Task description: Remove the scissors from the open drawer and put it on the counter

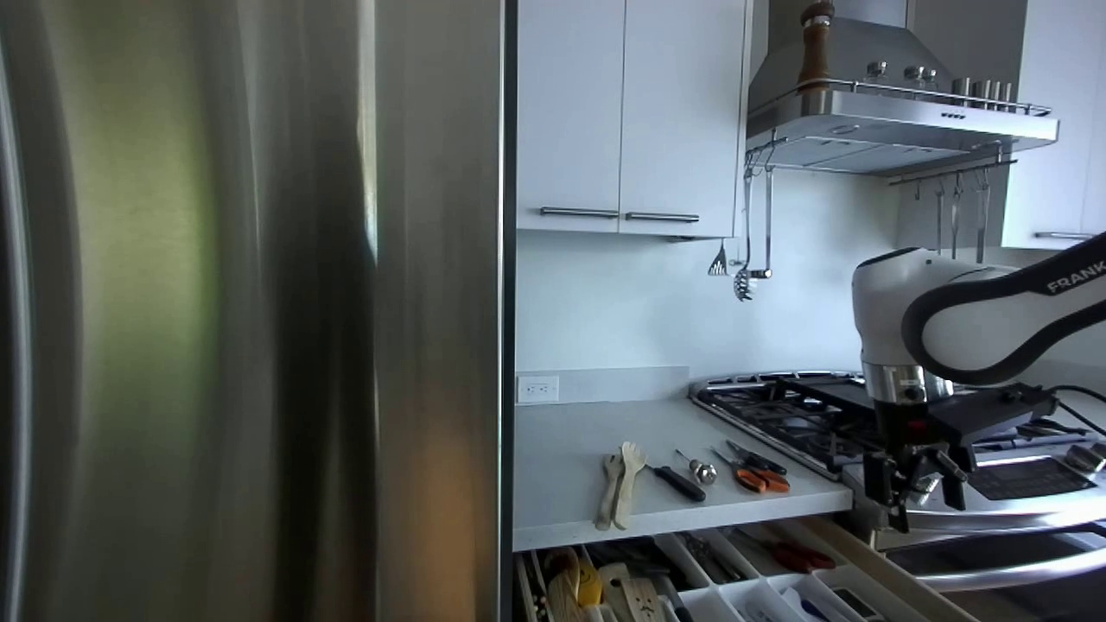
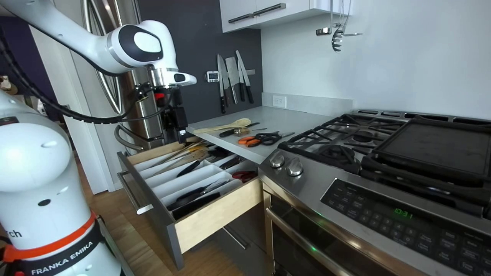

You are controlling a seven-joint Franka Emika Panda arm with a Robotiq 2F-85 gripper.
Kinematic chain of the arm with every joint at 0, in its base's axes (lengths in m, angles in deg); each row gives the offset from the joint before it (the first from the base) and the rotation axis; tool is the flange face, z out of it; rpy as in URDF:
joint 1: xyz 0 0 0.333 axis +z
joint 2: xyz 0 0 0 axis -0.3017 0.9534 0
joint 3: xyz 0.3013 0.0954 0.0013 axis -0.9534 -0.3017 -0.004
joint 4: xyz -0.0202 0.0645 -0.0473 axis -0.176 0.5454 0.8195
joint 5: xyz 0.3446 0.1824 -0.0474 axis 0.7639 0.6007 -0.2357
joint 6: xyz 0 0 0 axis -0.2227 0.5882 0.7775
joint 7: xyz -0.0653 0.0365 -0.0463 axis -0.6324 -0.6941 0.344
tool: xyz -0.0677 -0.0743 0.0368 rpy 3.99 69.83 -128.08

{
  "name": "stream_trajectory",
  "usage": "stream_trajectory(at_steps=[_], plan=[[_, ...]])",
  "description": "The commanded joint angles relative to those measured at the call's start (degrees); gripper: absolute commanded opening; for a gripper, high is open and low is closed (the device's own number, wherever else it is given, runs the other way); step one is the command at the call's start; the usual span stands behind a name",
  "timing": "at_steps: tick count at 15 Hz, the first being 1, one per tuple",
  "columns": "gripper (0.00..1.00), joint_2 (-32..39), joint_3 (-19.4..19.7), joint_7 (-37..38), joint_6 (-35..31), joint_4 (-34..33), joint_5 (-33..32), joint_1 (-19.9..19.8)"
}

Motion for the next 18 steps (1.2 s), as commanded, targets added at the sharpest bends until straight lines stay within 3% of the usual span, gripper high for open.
stream_trajectory(at_steps=[1, 7, 12, 18], plan=[[1.00, 7.54, -4.46, 6.03, 0.43, -1.41, -1.05, 1.66], [1.00, 19.13, -9.27, 18.40, -2.28, -3.14, -2.46, 3.39], [1.00, 28.25, -8.27, 27.40, -7.04, -3.58, -6.29, 4.76], [1.00, 36.54, -4.48, 38.46, -11.74, -5.06, -15.50, 6.09]])
